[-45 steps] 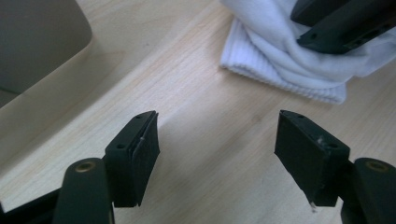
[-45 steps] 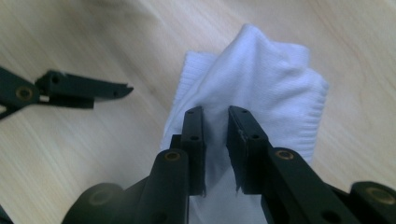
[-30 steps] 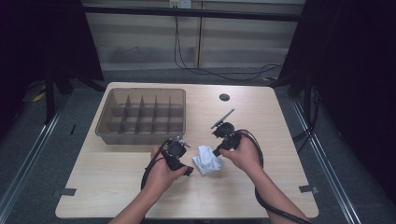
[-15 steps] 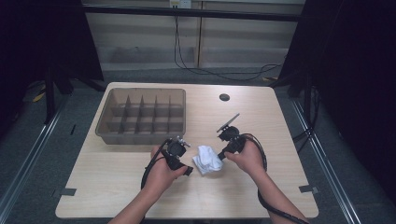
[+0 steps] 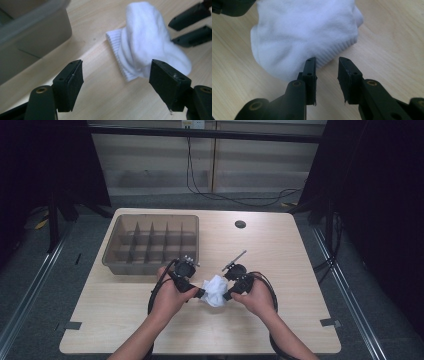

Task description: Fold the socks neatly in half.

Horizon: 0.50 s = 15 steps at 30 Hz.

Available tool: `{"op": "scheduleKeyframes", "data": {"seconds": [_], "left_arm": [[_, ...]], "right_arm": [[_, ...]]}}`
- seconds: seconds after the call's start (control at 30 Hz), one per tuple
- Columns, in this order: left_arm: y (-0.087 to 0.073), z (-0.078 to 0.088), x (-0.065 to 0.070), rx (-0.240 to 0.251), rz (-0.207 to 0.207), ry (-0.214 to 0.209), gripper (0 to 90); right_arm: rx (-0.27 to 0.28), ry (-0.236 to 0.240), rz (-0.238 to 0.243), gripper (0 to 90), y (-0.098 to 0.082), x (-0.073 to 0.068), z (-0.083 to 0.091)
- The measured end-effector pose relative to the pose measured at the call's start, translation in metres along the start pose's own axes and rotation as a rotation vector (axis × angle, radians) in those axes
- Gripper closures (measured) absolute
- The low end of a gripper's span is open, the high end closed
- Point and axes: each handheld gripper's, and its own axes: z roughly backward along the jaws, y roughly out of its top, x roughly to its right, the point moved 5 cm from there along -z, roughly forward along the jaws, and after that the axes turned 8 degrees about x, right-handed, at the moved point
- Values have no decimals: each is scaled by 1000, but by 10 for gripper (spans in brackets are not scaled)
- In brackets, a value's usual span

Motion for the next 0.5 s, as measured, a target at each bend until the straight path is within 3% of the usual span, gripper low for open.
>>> {"op": "scheduleKeyframes", "data": {"seconds": [0.23,0.5], "left_arm": [[10,-7,1,-10,5,9,262],[20,-18,11,-21,-17,3,272]], "right_arm": [[2,17,11,653,3,-7,-4],[2,-24,-16,603,-4,8,6]]}}
